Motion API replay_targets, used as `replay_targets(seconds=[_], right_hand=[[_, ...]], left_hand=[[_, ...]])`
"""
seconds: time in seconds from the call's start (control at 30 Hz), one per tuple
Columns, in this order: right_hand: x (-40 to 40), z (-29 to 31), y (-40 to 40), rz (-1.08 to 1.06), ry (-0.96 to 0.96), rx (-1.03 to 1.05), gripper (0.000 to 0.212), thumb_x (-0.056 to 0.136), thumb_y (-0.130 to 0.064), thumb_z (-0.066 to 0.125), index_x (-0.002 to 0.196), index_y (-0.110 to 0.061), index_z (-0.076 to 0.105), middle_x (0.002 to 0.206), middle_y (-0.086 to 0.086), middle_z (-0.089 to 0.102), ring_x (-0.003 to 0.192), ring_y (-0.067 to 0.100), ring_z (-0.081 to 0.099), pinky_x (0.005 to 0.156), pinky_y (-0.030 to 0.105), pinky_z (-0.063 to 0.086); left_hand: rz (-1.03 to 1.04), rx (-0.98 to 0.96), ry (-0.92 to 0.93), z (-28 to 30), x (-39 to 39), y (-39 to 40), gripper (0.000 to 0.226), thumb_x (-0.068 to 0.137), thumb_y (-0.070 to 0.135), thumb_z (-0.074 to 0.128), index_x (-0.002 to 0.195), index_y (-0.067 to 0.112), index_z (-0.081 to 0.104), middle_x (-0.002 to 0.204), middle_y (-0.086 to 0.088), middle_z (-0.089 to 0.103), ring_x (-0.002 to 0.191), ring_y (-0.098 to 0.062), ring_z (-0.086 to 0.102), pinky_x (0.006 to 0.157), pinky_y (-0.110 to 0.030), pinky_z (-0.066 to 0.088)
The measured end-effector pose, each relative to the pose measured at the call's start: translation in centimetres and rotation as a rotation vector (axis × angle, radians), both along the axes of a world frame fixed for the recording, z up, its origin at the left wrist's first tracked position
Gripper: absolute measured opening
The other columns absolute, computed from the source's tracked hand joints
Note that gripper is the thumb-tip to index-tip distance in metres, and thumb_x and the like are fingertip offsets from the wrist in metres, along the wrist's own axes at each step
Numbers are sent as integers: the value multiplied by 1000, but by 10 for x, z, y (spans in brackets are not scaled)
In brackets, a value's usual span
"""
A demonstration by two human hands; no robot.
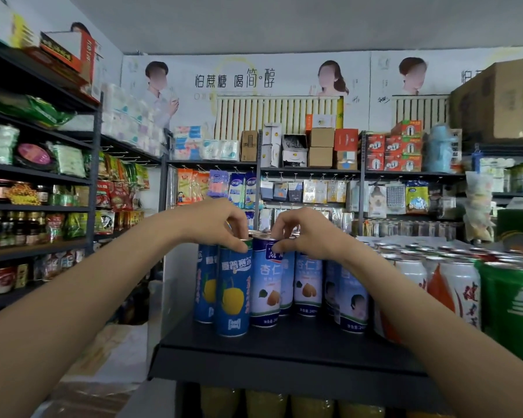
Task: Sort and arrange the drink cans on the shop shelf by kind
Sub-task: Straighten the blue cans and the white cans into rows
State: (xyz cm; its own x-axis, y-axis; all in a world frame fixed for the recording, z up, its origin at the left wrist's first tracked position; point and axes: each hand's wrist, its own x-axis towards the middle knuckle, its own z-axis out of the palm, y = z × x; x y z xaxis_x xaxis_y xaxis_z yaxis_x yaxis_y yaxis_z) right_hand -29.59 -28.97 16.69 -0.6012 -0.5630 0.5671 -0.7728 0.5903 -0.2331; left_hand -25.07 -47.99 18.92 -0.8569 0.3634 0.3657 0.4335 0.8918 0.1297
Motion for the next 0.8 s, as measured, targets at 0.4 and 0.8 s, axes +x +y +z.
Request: replay_targets(seconds=[0.4, 0.8], right_hand=[[14, 11, 41, -341, 49, 225, 19, 79, -13, 72, 77, -17, 53, 74, -7, 53, 68, 7, 50, 55, 16, 34], [-8, 8, -11, -422, 188, 266, 16, 87, -23, 64, 101, -16, 63, 108, -2, 64, 109, 19, 53, 105, 47, 25]], left_hand=[[-16, -43, 18, 0, -1, 0, 20, 78, 25, 72, 71, 24, 53, 74, 13, 55, 73, -2, 53, 68, -21, 42], [-25, -42, 60, -6, -1, -3, 23, 79, 23, 71, 71, 27, 50, 86, 5, 60, 89, -16, 59, 85, -36, 48]])
